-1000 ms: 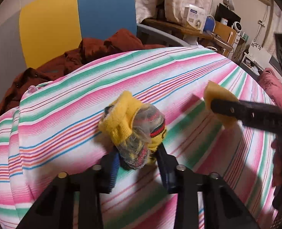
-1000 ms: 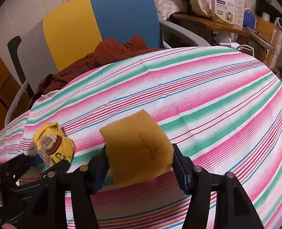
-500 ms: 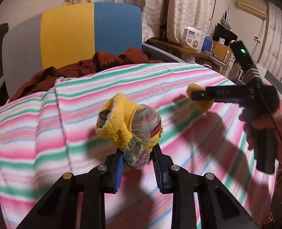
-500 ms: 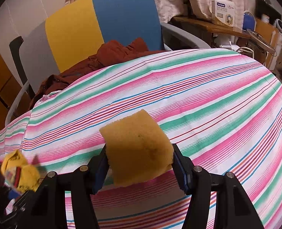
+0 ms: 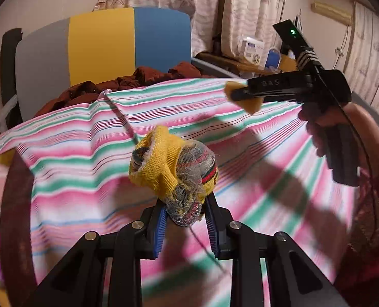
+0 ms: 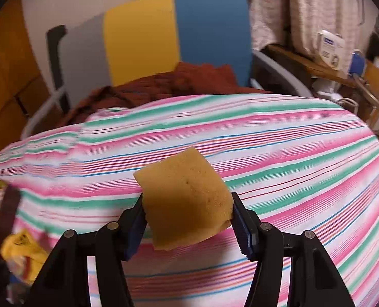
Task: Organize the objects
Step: 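Carry the yellow sock and yellow sponge into the gold tray with both tools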
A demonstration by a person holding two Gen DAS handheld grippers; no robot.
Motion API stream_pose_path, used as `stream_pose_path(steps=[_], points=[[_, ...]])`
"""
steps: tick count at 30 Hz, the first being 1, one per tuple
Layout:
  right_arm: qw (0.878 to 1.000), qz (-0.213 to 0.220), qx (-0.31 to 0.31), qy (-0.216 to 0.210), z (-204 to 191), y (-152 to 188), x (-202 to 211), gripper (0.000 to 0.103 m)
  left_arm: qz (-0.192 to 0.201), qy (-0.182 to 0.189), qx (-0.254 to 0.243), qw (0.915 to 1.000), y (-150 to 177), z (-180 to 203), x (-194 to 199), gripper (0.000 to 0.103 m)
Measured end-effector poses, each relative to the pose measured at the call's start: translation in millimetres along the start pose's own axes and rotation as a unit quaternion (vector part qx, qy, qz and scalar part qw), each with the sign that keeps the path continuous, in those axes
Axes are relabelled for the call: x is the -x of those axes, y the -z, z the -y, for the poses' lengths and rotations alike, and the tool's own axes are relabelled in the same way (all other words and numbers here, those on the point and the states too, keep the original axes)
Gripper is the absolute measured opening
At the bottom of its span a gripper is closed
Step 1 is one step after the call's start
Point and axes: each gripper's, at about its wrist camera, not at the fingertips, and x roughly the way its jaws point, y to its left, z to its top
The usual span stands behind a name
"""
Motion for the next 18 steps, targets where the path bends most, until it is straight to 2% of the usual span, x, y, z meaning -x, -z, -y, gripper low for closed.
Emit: stream_pose_path(steps=[11, 18], points=[[0.995, 0.001, 0.067, -0.077, -121.6, 31.5, 40.6, 0.061, 0.033, 0.012, 0.058, 0.9977, 29.5, -37.3, 82.0, 0.027], [0.985, -0.001, 0.086, -0.147, -201.8, 45.0, 60.0, 0.061, 0.072, -0.024, 0.099, 0.9922, 46.2, -75.8, 140.1, 0.027]])
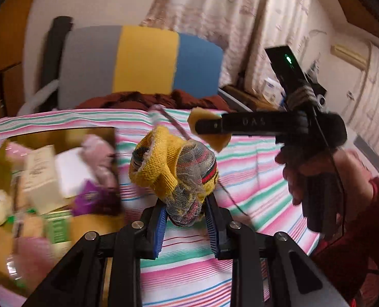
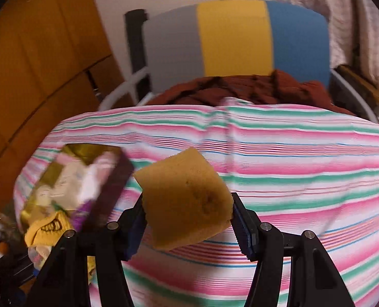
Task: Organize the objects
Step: 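Carry the yellow sock and yellow sponge into the gold tray with both tools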
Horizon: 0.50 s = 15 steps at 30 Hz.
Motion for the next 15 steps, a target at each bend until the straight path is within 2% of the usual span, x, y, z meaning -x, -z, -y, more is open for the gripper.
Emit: stream_pose_path(steps=[8, 11, 15], points=[[0.997, -0.014, 0.054, -0.060, -96.5, -3.6, -27.9, 0.061, 0.017, -0.070, 0.080, 0.9942, -1.2, -80.4, 39.1, 0.027], [0.995, -0.025, 0.069, -0.072, -123.8, -3.2, -41.2, 0.061, 0.008, -0.086, 0.112, 0.9899, 0.8, -107.4, 40.7, 0.027], [0.994, -0.037, 0.084, -0.062, -149.5, 0.1, -60.7, 0.069, -0.018, -0.095, 0.138, 0.9856, 4.7, -134.8, 34.5, 0.028]])
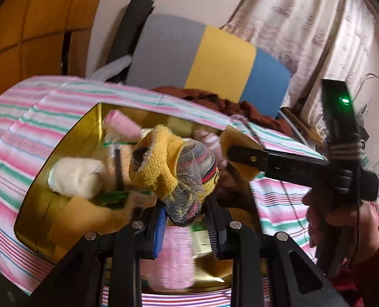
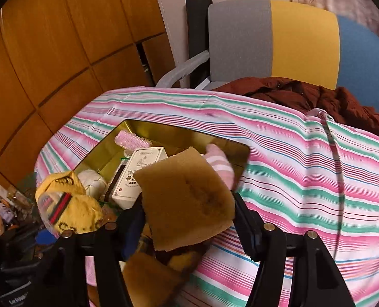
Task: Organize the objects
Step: 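Carry the yellow sock and yellow sponge into the gold tray with both tools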
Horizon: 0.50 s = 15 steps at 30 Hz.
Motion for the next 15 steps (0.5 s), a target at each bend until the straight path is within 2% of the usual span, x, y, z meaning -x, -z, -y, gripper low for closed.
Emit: stream_pose_path(steps=[3, 4, 6, 7, 8, 11, 13, 15], points=[[1.000, -0.002, -0.012, 0.005, -5.9, 1.7, -2.3, 0.077, -0.024, -0.006, 0.015, 0.9996, -1.9, -15.2, -9.7, 0.032], [1.000, 0.000, -0.016, 0.008, -7.3, 3.1, 0.2, 0.083, -0.041, -0.006, 0.018, 0.9990, -3.9, -17.9, -17.6, 0.036], [1.000, 0.012, -0.023, 0.016, -9.2, 6.2, 9.7, 0.089, -0.053, -0.015, 0.030, 0.9980, -5.3, -25.5, -20.6, 0.046], [0.999, 0.018, -0.025, 0.021, -10.5, 8.2, 15.6, 0.090, -0.054, -0.013, 0.037, 0.9978, -6.4, -27.9, -20.2, 0.052], [0.999, 0.021, -0.026, 0.024, -11.2, 8.6, 19.9, 0.090, -0.056, -0.004, 0.042, 0.9976, -7.4, -29.1, -19.1, 0.053], [0.998, 0.033, -0.038, 0.031, -12.0, 12.2, 36.7, 0.093, -0.040, -0.003, 0.046, 0.9982, -11.7, -31.3, -8.6, 0.060], [0.998, 0.037, -0.047, 0.026, -12.4, 14.4, 45.1, 0.094, -0.025, -0.021, 0.039, 0.9987, -14.5, -28.5, 0.5, 0.066], [0.997, 0.038, -0.052, 0.030, -13.2, 15.9, 50.9, 0.095, -0.012, -0.036, 0.035, 0.9986, -16.6, -28.6, 8.1, 0.067]])
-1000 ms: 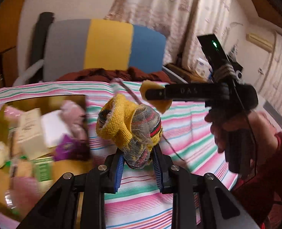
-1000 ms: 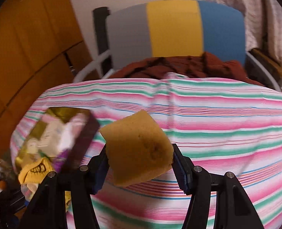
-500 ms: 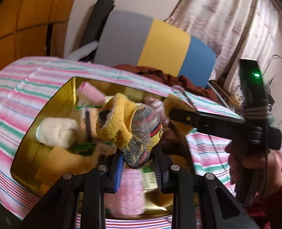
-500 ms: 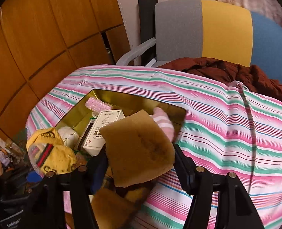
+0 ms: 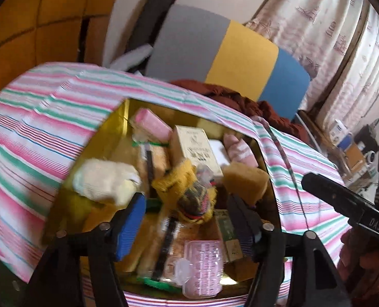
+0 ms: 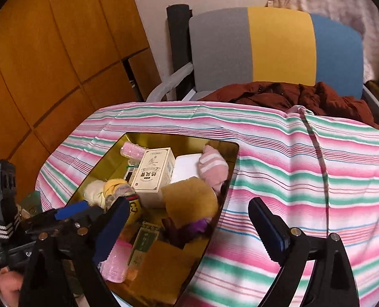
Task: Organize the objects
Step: 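Carry the yellow sock and yellow sponge into the gold tray with both tools, then open both tools over the tray and hold them above the filled tray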
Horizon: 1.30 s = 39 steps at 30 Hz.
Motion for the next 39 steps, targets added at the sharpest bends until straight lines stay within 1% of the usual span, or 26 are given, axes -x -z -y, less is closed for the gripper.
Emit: stream_pose_path(steps=[2, 4, 10, 14, 19, 23, 27, 31, 39], points=[[1.000, -0.003, 0.000, 0.010, -2.9, 1.8, 3.5, 0.095, 0.010, -0.007, 0.000, 0.9999, 0.6, 0.7, 9.6, 0.067], [1.000, -0.006, 0.001, 0.014, -5.8, 3.9, 5.0, 0.097, 0.018, -0.023, -0.003, 0.9996, 0.7, 2.1, 16.9, 0.067], [0.999, -0.036, 0.016, 0.033, -25.7, 14.0, 1.8, 0.103, 0.019, -0.078, -0.018, 0.9966, -0.1, 7.4, 34.1, 0.067], [0.998, -0.054, 0.016, 0.037, -38.1, 17.9, 0.3, 0.103, 0.027, -0.095, -0.022, 0.9948, -1.1, 8.2, 46.2, 0.067], [0.995, -0.060, 0.025, 0.069, -53.4, 21.5, -2.6, 0.103, 0.038, -0.132, -0.027, 0.9901, -2.8, 6.6, 58.8, 0.067], [0.992, -0.065, 0.024, 0.102, -61.0, 21.8, -4.1, 0.103, 0.037, -0.157, -0.030, 0.9865, -3.3, 3.7, 63.7, 0.067], [0.989, -0.061, 0.027, 0.131, -65.1, 21.0, -3.7, 0.103, 0.031, -0.172, -0.038, 0.9839, -1.8, 3.8, 65.2, 0.067], [0.987, -0.061, 0.025, 0.146, -66.4, 19.2, -4.2, 0.103, 0.022, -0.186, -0.043, 0.9813, -1.4, 5.6, 64.6, 0.067], [0.986, -0.059, 0.013, 0.154, -67.8, 17.6, -4.3, 0.103, 0.019, -0.183, -0.039, 0.9821, -3.6, 4.9, 68.6, 0.067]])
